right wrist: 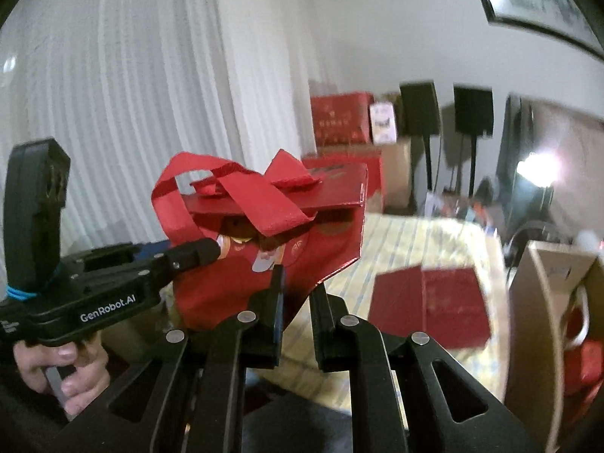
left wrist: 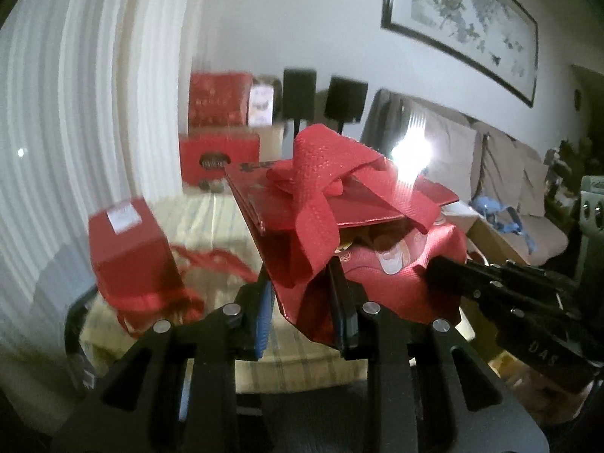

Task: Organize objects
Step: 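Lift the red tote bag off the table with both grippers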

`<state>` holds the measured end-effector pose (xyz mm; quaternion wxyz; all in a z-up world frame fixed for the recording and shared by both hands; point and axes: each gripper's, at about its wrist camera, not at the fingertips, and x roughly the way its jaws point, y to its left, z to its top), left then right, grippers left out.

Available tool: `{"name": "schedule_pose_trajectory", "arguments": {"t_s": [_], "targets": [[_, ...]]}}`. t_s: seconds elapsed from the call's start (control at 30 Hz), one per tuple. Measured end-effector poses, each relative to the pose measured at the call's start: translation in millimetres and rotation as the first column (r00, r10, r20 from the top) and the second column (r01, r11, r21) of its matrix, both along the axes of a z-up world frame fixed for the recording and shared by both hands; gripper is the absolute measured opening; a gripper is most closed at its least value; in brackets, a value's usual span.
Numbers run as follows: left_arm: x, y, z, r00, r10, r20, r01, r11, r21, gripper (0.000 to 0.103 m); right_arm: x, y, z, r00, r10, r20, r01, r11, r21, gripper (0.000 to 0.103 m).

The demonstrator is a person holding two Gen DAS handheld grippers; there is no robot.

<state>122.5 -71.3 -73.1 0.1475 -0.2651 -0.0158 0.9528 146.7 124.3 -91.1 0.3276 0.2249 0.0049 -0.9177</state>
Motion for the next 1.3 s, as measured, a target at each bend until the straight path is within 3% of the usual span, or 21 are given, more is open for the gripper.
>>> {"name": "schedule_pose_trajectory", "arguments": {"t_s": [0.33,0.4,0.5,0.63,0.73,0.87,1.13,1.3], "targets": [[8.3,49.1,15.1,0.993,-0.016,-0.116,0.001,0.992,-0.126,0.025,-2.8,32.5,9.1,0.995,-0.05,-0.089,0.05,0.999,-0.003,0.011],[8.6,60.3,20.1,0.991,-0.022,-0.134,0.005,0.992,-0.127,0.025,-5.6,47.6,17.1,0.994,-0.063,-0.089,0.058,0.997,-0.059,0.011],[9.4,74.7,31.5,0.987,-0.041,-0.156,0.023,0.993,-0.118,0.025,-9.8,60.6,24.9,0.99,-0.095,-0.102,0.089,0.994,-0.067,0.011],[7.1,95.5,41.7,0.981,-0.05,-0.187,0.026,0.992,-0.127,0.025,-13.3,76.6,35.2,0.987,-0.11,-0.114,0.104,0.993,-0.055,0.011],[9.1,107.8,40.1,0.983,-0.086,-0.16,0.069,0.992,-0.109,0.025,-11.2,92.8,30.4,0.987,-0.116,-0.114,0.111,0.993,-0.048,0.011],[15.0,126.5,34.6,0.979,-0.099,-0.178,0.073,0.986,-0.148,0.025,-11.0,103.9,30.2,0.983,-0.133,-0.124,0.132,0.991,-0.016,0.011],[11.6,150.2,43.4,0.97,-0.125,-0.206,0.103,0.988,-0.115,0.025,-4.3,122.6,39.8,0.962,-0.195,-0.192,0.202,0.979,0.018,0.011],[8.6,164.0,45.8,0.968,-0.143,-0.208,0.126,0.988,-0.091,0.025,-10.6,140.1,42.0,0.962,-0.211,-0.173,0.213,0.977,-0.006,0.011]]}}
